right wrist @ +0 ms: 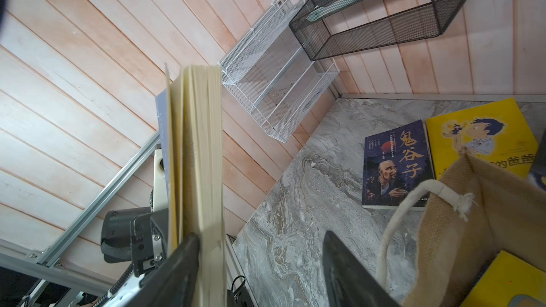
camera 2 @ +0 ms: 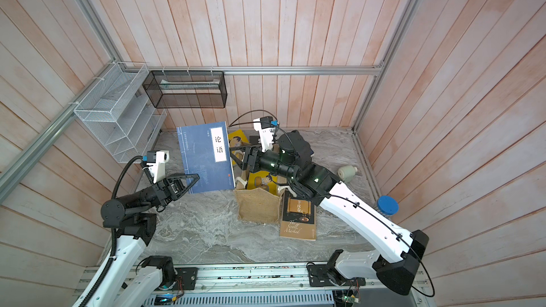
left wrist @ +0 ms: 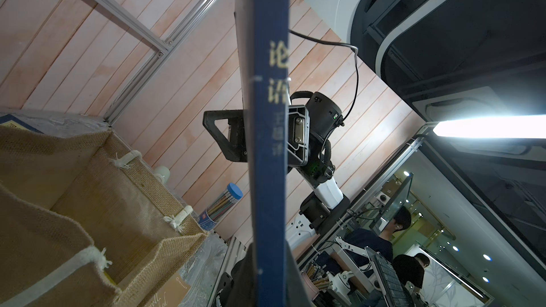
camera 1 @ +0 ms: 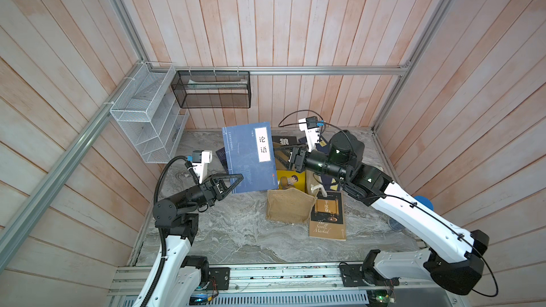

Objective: Put the books into the canvas bag
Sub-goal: Pick up the book from the center of the board.

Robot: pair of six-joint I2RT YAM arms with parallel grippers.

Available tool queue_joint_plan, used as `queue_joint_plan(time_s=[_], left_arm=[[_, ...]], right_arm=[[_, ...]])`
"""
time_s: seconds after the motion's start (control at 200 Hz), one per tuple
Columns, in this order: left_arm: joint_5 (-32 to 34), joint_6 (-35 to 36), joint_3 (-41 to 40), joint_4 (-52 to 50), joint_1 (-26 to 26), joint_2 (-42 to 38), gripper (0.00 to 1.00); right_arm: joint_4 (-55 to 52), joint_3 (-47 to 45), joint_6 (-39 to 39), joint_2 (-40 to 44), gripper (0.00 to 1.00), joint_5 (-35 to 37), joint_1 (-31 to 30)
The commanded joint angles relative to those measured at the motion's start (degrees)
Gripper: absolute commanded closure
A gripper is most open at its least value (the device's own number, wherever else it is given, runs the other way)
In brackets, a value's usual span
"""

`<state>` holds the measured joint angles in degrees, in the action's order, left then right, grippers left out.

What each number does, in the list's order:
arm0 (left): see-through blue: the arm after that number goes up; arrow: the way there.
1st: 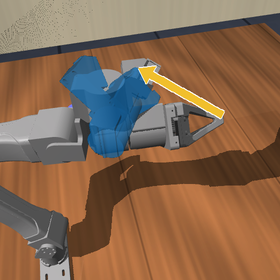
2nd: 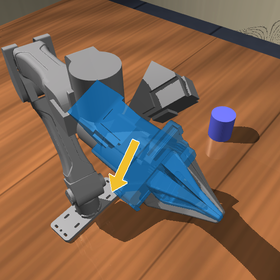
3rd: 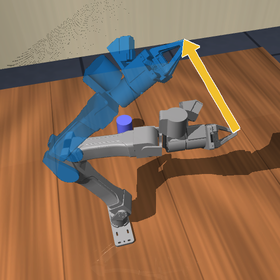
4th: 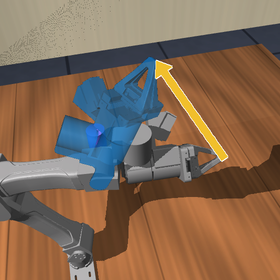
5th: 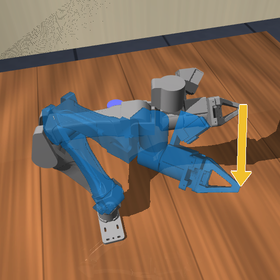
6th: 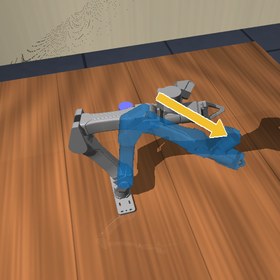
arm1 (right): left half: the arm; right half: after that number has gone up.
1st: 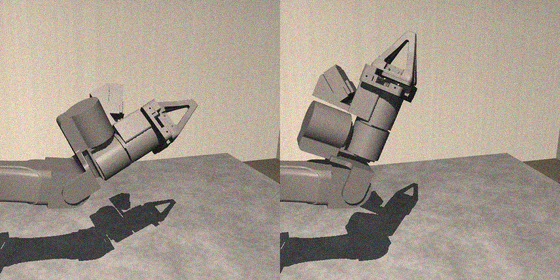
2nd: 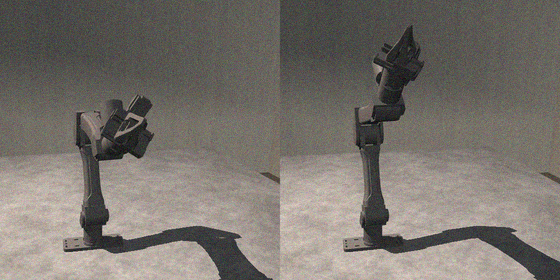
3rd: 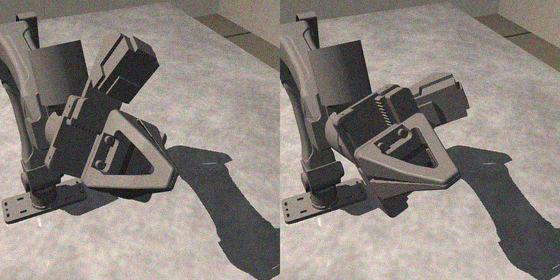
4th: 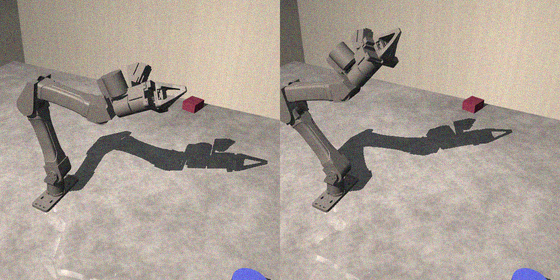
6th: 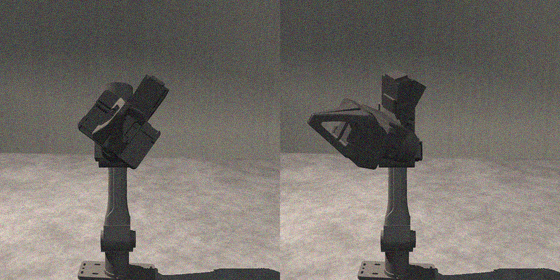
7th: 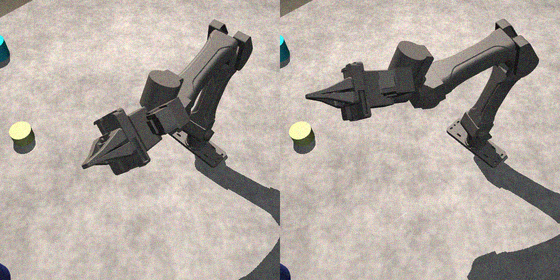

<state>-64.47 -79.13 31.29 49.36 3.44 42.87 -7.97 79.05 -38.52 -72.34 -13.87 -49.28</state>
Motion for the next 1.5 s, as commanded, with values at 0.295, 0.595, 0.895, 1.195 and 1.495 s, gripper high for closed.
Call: queue_joint_plan(time_s=[0.295, 0.595, 0.895, 1.195, 1.495], left_arm=[[-0.1, 13.4, 4.7, -17.6, 0.2, -2.8, 1.0], [-1.7, 2.3, 3.2, -0.9, 0.2, -1.5, 1.0], [-0.2, 4.8, 3.5, -4.1, 0.2, -0.5, 1.0], [0.6, 9.2, 4.3, -10.1, 0.2, 0.6, 1.0], [4.0, 19.2, 6.7, -26.9, 0.2, 0.5, 0.89]], right_arm=[[7.0, -2.5, -1.8, 0.3, 0.31, -4.6, 2.0], [13.9, -4.3, -5.8, -4.3, 0.28, -13.9, 2.0], [21.0, -5.4, -9.1, -5.3, 0.35, -24.0, 2.1], [19.8, -7.9, -7.8, -1.5, 0.94, -19.5, 3.0], [13.7, -7.9, -4.6, 1.6, 1.0, -13.1, 4.8]])
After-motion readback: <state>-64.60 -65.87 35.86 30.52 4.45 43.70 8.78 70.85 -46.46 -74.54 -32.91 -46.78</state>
